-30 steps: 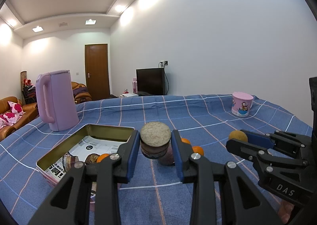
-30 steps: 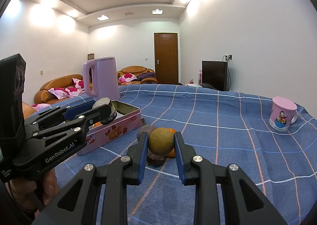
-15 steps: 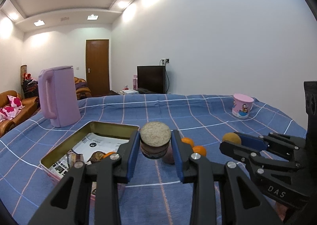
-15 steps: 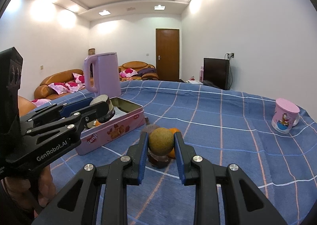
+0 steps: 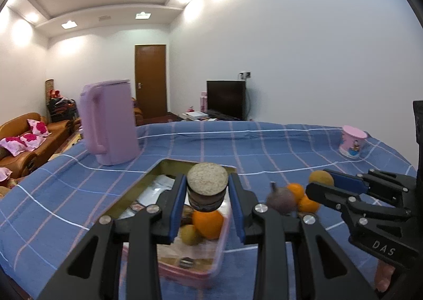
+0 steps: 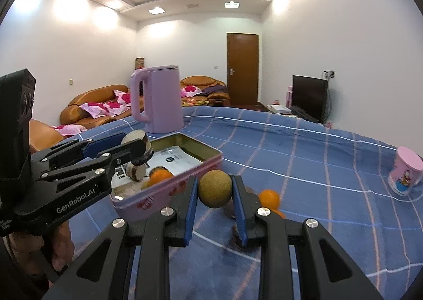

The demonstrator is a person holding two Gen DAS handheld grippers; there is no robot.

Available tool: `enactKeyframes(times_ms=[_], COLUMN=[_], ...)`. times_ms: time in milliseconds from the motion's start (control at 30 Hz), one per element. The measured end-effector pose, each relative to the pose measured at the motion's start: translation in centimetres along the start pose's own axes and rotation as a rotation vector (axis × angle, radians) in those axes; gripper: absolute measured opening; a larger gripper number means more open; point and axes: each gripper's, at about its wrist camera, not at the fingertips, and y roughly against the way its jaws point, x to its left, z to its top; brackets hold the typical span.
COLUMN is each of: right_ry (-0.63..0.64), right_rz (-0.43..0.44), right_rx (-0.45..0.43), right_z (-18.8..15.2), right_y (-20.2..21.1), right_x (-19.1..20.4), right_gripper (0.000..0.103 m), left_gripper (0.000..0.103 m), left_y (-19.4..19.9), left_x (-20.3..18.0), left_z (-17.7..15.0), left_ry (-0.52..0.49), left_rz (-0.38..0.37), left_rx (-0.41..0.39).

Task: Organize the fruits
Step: 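Carry the disc and the green-yellow fruit over the pink tin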

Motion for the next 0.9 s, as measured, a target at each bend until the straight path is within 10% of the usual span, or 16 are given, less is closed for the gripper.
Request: enactKeyframes(times_ms=[900], right_ry=[0.104], right_rz=[0.156], right_rx=[0.109], right_z=[3.3], right_y=[-9.9], right_x=[7.7], right_gripper=[0.028], left_gripper=[0.034], left_y=[-2.6], left_x=[8.4], left_z=[-1.3], left_ry=[0.063], left_rz=[0.194], left_rx=[0.158])
